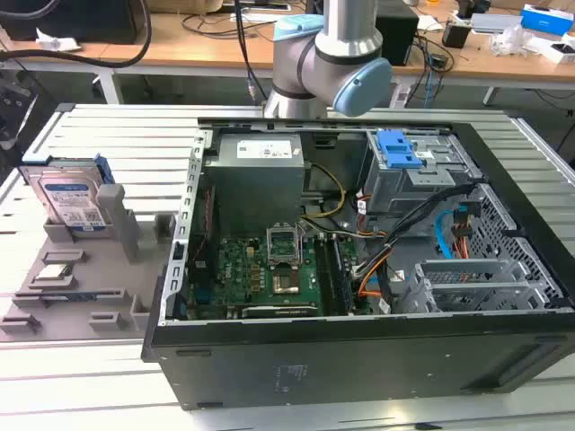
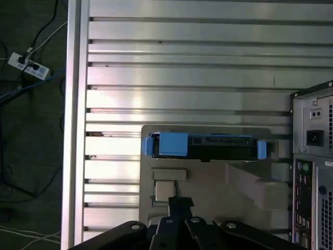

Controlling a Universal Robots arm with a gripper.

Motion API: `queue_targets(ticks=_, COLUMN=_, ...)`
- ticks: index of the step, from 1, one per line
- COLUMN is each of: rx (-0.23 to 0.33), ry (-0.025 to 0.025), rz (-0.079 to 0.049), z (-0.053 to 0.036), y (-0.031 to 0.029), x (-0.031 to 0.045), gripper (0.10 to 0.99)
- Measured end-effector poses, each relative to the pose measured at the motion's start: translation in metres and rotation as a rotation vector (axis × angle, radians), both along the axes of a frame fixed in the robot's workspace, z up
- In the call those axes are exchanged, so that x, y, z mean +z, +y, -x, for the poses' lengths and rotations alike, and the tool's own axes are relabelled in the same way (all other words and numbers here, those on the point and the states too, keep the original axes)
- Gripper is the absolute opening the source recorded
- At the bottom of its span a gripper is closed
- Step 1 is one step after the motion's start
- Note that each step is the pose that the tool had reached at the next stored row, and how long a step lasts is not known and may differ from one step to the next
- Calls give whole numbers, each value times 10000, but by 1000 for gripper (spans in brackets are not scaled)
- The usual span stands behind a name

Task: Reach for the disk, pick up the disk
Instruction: 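Pick up the disk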

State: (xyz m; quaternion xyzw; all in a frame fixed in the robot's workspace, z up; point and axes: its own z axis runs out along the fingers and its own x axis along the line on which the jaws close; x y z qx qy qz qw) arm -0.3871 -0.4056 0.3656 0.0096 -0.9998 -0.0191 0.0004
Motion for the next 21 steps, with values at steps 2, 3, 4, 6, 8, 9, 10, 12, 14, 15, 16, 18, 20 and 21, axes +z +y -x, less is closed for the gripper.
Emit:
queue_targets(ticks=2, rx=626, ry=0, rz=0, z=1, y=1, x=0, gripper=106)
queue_targets(ticks=3, rx=824, ry=0, rz=0, z=0, y=1, x=0, gripper=106)
queue_targets(ticks=4, rx=1027, ry=1, rz=0, z=0, y=0, x=0, gripper=106)
queue_targets(ticks=6, rx=1234, ry=0, rz=0, z=0, y=1, x=0, gripper=106)
queue_targets(ticks=8, rx=1699, ry=0, rz=0, z=0, y=0, x=0, gripper=106)
queue_targets(ticks=9, rx=1837, ry=0, rz=0, z=0, y=0, x=0, gripper=106)
queue_targets(ticks=10, rx=2014, ry=0, rz=0, z=0, y=1, x=0, gripper=106)
queue_targets(ticks=12, rx=2408, ry=0, rz=0, z=0, y=0, x=0, gripper=106)
queue_targets(ticks=14, rx=2651, ry=1, rz=0, z=0, y=0, x=0, gripper=106)
queue_targets(ticks=15, rx=2810, ry=1, rz=0, z=0, y=1, x=0, gripper=106)
queue_targets(ticks=16, rx=2893, ry=0, rz=0, z=0, y=0, x=0, gripper=106)
queue_targets(ticks=18, rx=3221, ry=0, rz=0, z=0, y=1, x=0, gripper=106)
queue_targets(ticks=20, rx=3550, ry=1, rz=0, z=0, y=1, x=0, gripper=106)
queue_targets(ticks=21, rx=3796, ry=0, rz=0, z=0, y=0, x=0, gripper=106)
